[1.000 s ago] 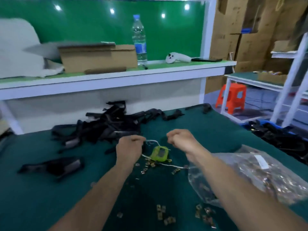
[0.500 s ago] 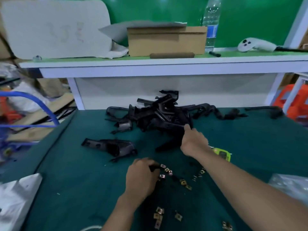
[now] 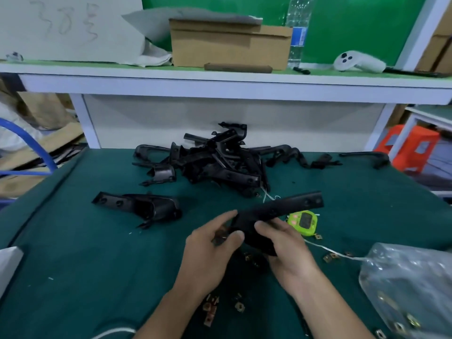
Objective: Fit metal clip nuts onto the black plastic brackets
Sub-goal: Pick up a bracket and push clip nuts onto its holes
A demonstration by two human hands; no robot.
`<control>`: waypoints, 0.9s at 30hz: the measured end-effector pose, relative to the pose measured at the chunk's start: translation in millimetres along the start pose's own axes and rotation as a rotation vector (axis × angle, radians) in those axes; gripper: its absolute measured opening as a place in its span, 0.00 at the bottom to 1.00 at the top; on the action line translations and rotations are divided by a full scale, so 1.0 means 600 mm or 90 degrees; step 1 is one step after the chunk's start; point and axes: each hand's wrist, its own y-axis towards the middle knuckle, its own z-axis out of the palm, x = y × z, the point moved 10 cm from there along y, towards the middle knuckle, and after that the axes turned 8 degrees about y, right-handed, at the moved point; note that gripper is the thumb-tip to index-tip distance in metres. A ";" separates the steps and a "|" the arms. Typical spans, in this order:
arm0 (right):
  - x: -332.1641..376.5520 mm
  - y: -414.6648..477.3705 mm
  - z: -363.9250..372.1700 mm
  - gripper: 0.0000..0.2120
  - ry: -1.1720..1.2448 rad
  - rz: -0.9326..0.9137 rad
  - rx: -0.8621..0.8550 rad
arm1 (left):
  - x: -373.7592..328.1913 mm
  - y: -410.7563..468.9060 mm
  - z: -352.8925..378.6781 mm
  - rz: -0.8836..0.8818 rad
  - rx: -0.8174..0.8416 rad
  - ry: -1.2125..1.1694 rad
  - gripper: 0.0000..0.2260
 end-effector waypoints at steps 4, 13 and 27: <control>-0.018 -0.013 -0.011 0.05 0.038 0.032 0.003 | 0.001 -0.004 0.005 -0.054 -0.026 -0.156 0.17; -0.022 -0.008 -0.001 0.20 0.245 0.067 0.075 | 0.015 0.006 0.013 -0.075 0.002 -0.275 0.10; -0.012 0.008 -0.089 0.12 0.271 0.060 -0.143 | -0.017 -0.016 0.072 0.171 0.065 0.439 0.12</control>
